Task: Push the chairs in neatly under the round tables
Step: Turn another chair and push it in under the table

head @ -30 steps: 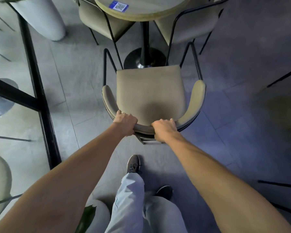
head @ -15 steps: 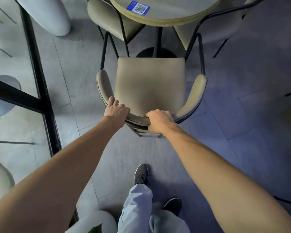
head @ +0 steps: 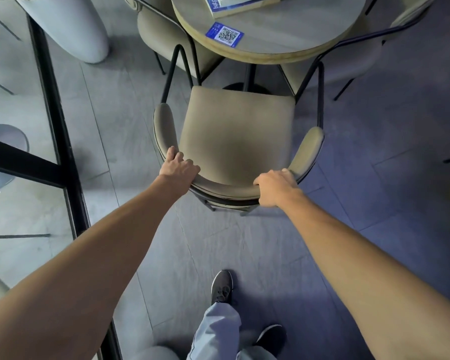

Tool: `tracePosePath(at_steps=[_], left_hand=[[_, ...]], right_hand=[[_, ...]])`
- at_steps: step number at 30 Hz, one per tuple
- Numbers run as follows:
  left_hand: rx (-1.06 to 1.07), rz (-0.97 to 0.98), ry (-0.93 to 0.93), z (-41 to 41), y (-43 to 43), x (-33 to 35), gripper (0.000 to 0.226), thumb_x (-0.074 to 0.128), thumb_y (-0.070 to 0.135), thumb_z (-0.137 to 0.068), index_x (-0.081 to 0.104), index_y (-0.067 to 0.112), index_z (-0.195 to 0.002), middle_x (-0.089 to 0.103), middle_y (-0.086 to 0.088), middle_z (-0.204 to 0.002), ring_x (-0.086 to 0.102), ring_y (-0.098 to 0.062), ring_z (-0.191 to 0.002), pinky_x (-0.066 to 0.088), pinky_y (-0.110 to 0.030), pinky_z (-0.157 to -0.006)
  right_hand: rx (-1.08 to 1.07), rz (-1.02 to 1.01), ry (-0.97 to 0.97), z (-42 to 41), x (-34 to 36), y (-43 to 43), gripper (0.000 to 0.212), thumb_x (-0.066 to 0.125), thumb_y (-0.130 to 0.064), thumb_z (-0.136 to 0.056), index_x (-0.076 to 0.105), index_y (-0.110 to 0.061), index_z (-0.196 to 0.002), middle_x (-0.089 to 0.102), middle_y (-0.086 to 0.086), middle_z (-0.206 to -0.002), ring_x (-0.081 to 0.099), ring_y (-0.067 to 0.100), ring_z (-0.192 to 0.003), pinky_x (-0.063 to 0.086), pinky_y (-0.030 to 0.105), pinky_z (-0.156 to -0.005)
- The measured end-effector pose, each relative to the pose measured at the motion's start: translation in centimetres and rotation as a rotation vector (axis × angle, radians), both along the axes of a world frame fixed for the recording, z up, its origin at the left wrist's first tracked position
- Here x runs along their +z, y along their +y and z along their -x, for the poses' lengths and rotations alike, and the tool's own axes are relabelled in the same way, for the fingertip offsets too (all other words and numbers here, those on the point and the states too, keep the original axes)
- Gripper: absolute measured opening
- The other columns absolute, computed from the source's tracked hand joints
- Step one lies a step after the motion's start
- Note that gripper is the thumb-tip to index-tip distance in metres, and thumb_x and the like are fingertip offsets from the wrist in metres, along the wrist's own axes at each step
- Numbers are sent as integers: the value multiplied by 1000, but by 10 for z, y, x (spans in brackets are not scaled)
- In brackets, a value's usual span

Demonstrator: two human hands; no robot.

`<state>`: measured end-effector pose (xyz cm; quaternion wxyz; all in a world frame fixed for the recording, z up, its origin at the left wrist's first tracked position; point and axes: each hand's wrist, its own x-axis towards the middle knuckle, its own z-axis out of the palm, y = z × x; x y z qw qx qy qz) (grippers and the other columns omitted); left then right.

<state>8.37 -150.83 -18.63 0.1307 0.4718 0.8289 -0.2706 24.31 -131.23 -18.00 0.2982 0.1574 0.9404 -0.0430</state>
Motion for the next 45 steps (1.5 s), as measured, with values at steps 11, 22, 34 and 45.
tracePosePath(at_steps=[11,22,34,45], left_hand=[[-41,27,33,26,-6,-9,23,49,22,-98,61,31,-117,63,7,-108,51,-26,-111,23,-44,-108],[-86,-11,-159,49,-1,-3,38,58,15,-87,60,36,-118,61,7,-113,52,-23,-115,27,-39,-102],[-71,6,-160,43,3,7,38,57,15,-88,60,34,-122,61,4,-115,53,-24,-115,29,-40,-105],[-9,0,-269,26,-1,46,49,57,13,-89,54,29,-134,61,1,-121,56,-23,-116,43,-33,-96]], right_hand=[[-2,4,-7,16,0,-11,48,60,-19,-76,69,-32,-121,71,0,-108,65,24,-104,39,39,-97],[38,-48,-46,17,0,4,57,57,-20,-82,59,-42,-135,69,-6,-122,61,19,-117,35,39,-102],[2,-62,-37,17,-2,-2,55,58,-16,-83,61,-41,-132,70,-5,-118,61,18,-115,34,37,-102],[0,-41,-86,13,40,-2,46,57,-7,-83,64,-25,-125,66,5,-118,55,28,-117,39,37,-94]])
